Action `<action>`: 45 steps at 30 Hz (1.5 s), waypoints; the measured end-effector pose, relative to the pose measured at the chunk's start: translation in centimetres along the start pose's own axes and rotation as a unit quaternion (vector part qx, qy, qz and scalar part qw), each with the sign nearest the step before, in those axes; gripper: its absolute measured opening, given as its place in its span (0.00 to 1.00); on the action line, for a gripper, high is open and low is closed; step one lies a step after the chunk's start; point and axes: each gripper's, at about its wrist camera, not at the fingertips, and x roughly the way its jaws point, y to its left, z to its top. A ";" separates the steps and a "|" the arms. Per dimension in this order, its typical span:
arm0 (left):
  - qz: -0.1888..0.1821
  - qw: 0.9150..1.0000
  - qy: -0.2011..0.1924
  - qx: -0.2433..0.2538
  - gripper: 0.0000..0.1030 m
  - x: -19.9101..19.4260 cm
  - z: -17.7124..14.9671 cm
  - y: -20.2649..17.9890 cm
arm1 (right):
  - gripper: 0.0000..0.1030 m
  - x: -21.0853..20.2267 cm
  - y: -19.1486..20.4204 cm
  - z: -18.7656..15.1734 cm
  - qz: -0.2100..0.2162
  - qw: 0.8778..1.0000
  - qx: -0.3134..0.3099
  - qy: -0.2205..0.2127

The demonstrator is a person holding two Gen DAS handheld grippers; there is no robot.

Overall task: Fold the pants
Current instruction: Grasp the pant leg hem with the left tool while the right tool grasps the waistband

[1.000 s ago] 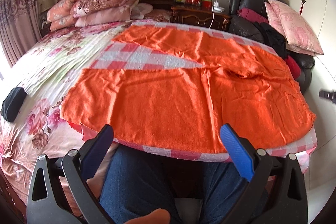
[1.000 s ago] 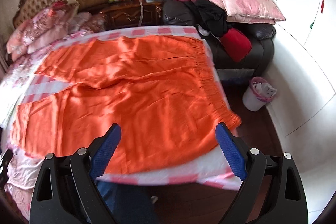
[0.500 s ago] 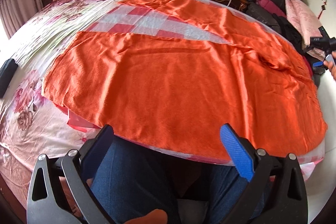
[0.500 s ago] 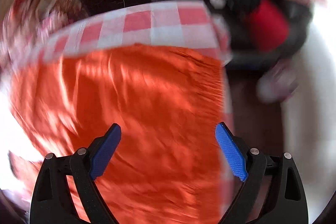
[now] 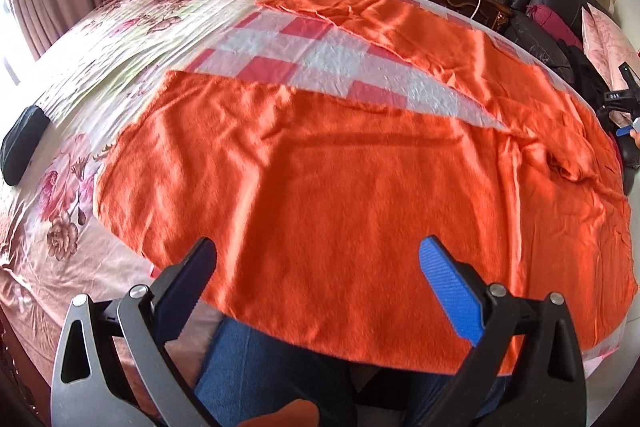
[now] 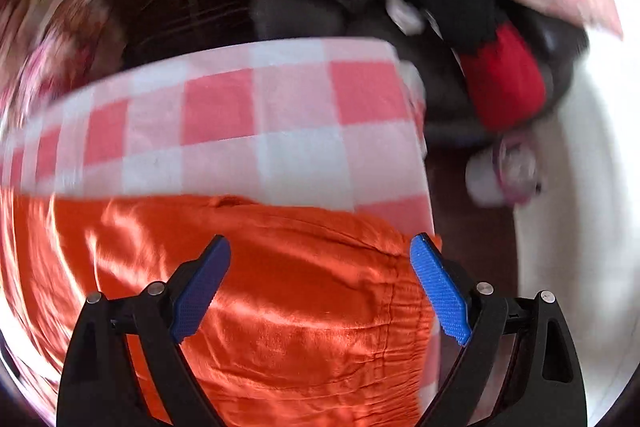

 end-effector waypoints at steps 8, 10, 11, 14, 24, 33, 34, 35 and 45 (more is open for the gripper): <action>0.004 1.000 -0.025 -0.017 0.98 0.9 4.7 2.8 | 0.85 2.5 0.3 0.0 0.010 0.994 -0.109 0.028; -0.009 0.999 -0.045 -0.016 0.98 0.5 7.9 3.2 | 0.73 3.5 0.5 -0.5 0.031 0.992 -0.120 0.035; -0.012 0.998 -0.052 -0.013 0.98 0.4 9.2 3.3 | 0.67 3.6 0.7 -0.6 0.039 0.991 -0.122 0.030; -0.035 0.997 -0.063 -0.012 0.98 1.0 15.1 3.2 | 0.22 3.1 0.6 -1.3 0.062 0.990 -0.129 0.005; -0.185 0.961 0.115 -0.171 0.66 18.6 37.1 0.8 | 0.08 -8.5 0.5 -8.3 0.134 0.972 -0.142 -0.127; -0.135 0.950 0.190 -0.207 0.58 25.5 40.4 -3.0 | 0.07 -17.8 1.4 -20.5 0.226 0.921 -0.222 -0.227; -0.134 0.950 0.193 -0.207 0.58 25.6 40.5 -3.2 | 0.07 -18.3 1.3 -21.5 0.237 0.915 -0.228 -0.234; -0.131 0.949 0.197 -0.209 0.58 25.8 40.6 -3.3 | 0.07 -18.8 1.4 -22.4 0.244 0.909 -0.236 -0.242; -0.147 0.941 0.186 -0.242 0.01 22.2 39.8 0.4 | 0.06 -18.1 -1.1 -21.8 0.222 0.921 -0.190 -0.256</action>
